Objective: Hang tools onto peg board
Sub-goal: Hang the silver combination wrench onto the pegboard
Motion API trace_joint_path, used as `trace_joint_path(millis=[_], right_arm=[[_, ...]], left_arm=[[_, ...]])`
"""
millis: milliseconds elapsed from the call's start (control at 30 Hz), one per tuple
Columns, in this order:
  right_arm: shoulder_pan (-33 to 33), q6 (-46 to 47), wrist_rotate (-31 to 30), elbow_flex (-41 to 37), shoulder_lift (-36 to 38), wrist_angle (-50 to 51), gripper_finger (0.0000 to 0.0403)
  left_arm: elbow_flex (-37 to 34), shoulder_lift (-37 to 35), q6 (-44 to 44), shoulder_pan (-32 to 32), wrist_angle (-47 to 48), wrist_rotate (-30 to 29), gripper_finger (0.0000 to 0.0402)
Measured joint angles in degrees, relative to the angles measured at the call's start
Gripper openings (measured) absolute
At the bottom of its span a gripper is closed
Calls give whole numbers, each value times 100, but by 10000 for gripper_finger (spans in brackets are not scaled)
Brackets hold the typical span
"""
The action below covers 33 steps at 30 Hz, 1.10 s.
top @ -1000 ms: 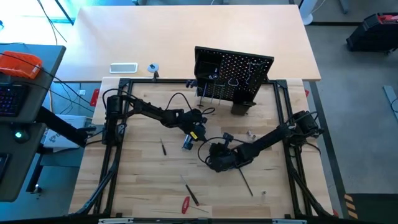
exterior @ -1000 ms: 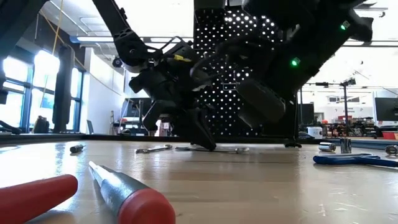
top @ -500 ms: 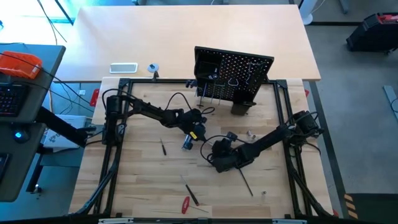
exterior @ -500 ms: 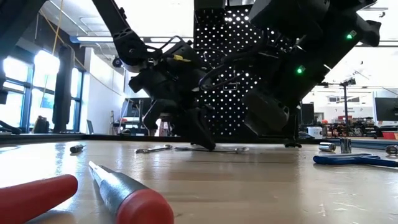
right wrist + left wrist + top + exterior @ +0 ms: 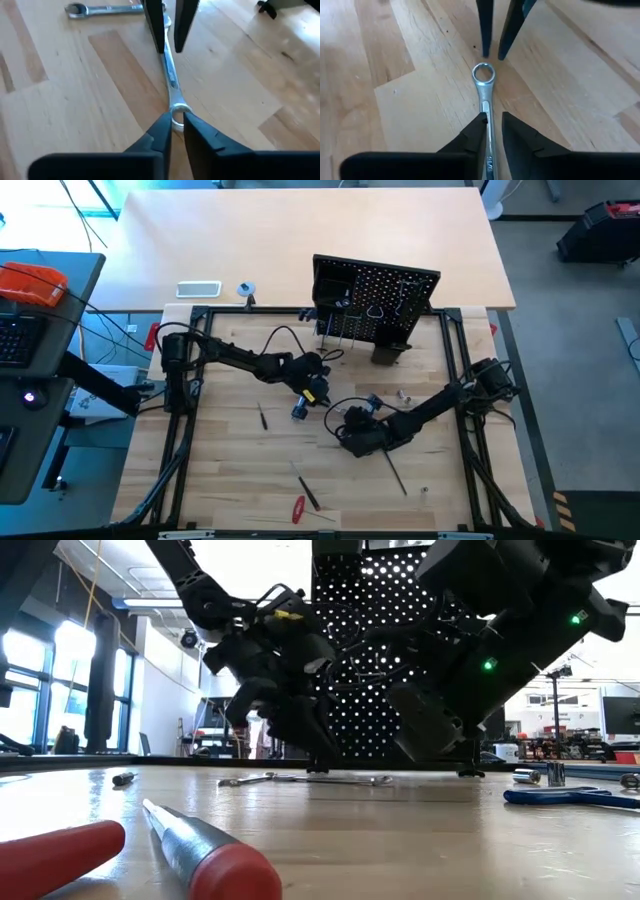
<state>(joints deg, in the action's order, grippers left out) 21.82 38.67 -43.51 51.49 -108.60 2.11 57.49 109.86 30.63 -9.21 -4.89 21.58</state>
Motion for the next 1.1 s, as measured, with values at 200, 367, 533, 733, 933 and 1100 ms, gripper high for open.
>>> trace_joint_path(millis=[200, 367, 533, 733, 933, 1100], right_arm=[[-95, -50, -103, -82, 0, -174, 9], [-278, -307, 44, -81, 0, -366, 7], [-422, -313, 537, -80, -88, -371, 2], [-420, -110, 560, -66, -237, -417, 1], [-417, -109, 664, -60, -260, -426, 0], [-414, -109, 700, -62, -265, -413, 0]], left_arm=[[2, 2, 95, -2, 354, 2, 93], [2, 2, 98, -4, 411, -62, 125], [5, 2, 98, -11, 417, -146, 155], [5, 2, 169, -31, 584, -410, 181], [13, -4, 203, -132, 598, -880, 189], [13, -5, 332, -223, 640, -1054, 184]])
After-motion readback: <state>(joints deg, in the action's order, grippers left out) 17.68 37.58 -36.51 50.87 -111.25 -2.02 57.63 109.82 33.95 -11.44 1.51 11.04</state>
